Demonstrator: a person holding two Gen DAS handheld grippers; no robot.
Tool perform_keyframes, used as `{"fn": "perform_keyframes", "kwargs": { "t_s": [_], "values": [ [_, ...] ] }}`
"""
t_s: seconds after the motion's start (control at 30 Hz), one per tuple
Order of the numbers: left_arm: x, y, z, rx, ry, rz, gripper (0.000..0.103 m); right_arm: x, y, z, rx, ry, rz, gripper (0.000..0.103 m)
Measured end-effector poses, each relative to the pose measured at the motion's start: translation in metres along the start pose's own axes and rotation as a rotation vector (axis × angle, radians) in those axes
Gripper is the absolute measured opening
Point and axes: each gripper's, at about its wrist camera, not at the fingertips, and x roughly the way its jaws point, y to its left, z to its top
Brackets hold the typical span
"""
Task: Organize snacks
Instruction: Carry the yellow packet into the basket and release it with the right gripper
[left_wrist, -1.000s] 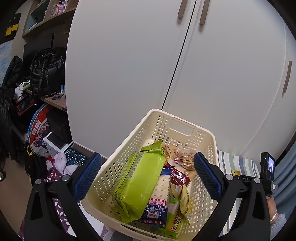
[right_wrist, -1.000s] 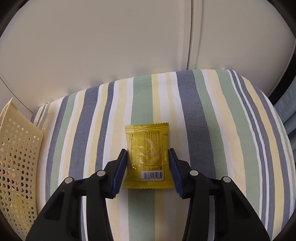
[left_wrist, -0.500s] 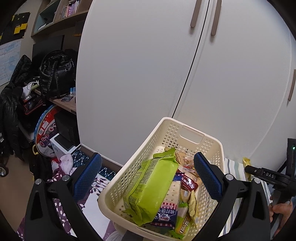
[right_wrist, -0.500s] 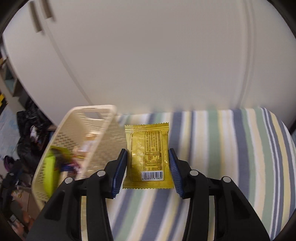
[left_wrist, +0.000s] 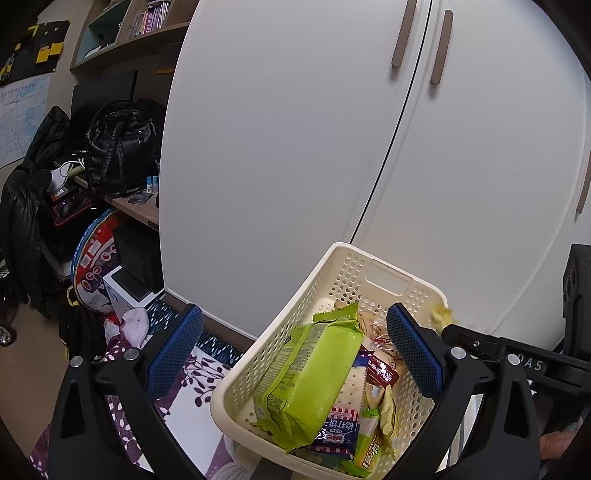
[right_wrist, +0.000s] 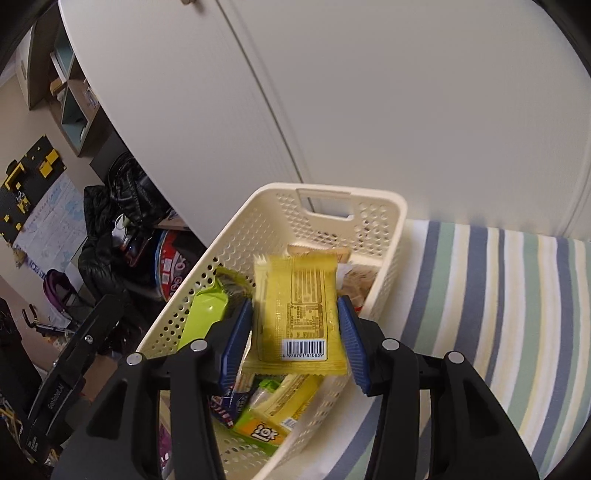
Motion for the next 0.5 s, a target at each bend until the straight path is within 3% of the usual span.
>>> {"fn": "perform_keyframes", "kwargs": {
  "t_s": [0.13,0.43,0.5],
  "values": [
    [0.001,0.005,0.001,-0.018,0.003,0.0,0.101,0.011,0.007,-0.002,-0.011,0.0,0.0,0.066],
    [0.0,0.008,0.002,-0.026,-0.001,0.0,0.101,-0.005,0.005,-0.014,-0.031,-0.03,-0.042,0.066],
    [-0.001,0.008,0.002,-0.025,-0.004,0.006,0.101,-0.009,0.004,-0.019,-0.042,-0.041,-0.058,0.077]
  ]
}}
